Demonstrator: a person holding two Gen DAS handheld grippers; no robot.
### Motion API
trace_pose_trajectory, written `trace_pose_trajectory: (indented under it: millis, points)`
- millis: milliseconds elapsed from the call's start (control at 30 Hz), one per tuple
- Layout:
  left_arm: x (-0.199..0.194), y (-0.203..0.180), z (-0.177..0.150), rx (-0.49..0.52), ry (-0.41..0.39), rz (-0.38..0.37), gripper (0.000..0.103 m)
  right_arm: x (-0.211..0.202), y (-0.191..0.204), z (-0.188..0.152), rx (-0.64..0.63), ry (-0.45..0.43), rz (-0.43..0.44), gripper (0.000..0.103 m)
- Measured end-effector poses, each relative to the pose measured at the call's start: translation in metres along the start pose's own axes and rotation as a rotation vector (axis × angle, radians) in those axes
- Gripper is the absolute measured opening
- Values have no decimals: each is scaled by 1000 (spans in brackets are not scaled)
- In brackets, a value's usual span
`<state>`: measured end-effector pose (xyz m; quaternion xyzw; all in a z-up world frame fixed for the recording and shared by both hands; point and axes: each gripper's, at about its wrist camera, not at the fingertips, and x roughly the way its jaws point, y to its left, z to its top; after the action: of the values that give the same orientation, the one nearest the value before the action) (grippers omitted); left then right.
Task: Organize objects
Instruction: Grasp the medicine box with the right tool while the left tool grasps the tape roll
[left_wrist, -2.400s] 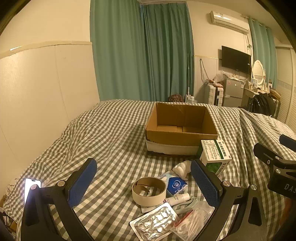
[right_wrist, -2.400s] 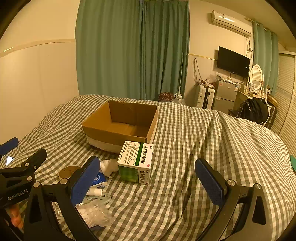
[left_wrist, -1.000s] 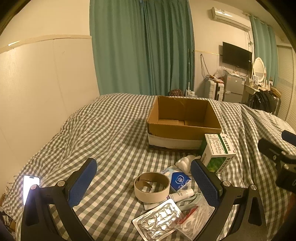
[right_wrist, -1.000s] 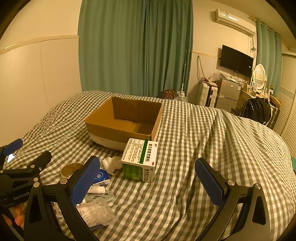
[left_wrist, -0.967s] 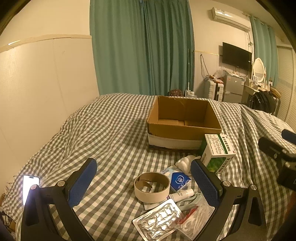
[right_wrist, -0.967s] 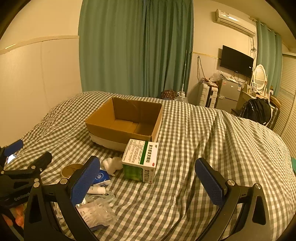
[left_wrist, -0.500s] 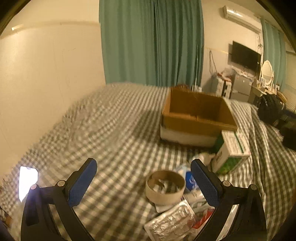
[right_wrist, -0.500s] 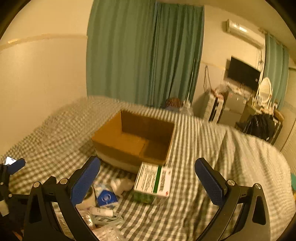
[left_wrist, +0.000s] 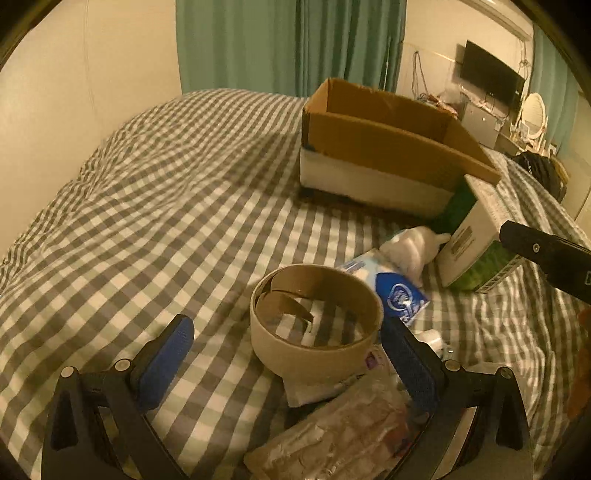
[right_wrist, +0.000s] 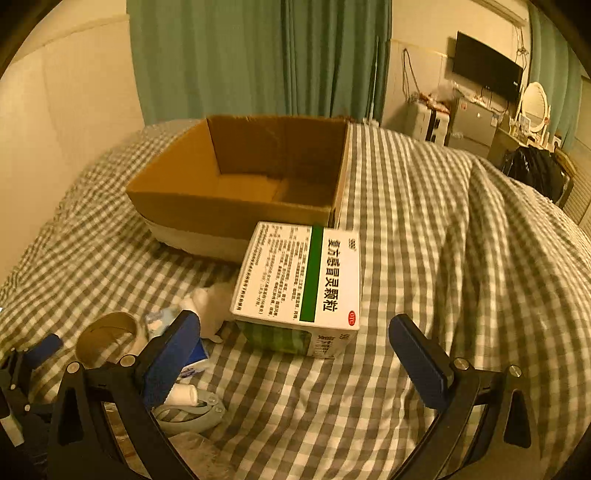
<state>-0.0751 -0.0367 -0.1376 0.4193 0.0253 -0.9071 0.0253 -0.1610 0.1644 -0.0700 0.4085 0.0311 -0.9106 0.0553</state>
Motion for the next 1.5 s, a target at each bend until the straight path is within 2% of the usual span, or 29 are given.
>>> trace_pose_trajectory:
  millis: [200,267,300,500,767,1000,1167,1267,1400,1500]
  points:
    - [12,-4,-4,28,21,-25,103,17,-3,1,10,33,-4,91]
    - [17,-6,-6,37,41,-32,101,18,-4,1,10,40,7,79]
    - [19,-7,-6,40,47,-33,96,17,-5,0,8,42,11,78]
    - [18,-10,-6,55,50,-73,81,15,-2,-3,-5,32,9,77]
    - [8,-6,-4,38,22,-85,80,-1,4,-6,-52,-3,9,77]
    - [-12,-8,5,53,-38,-98,79,-30,11,-2,-86,-81,29,76]
    - [-33,-7,27,61,-104,-112,79,-58,8,12,-66,-148,65,76]
    - [-48,-9,51,81,-166,-115,79,-79,5,27,-66,-198,83,76]
    - [-62,-15,93,89,-233,-145,79,-104,2,57,-85,-258,98,76]
    - [-69,-23,128,93,-284,-146,79,-117,5,83,-130,-301,74,76]
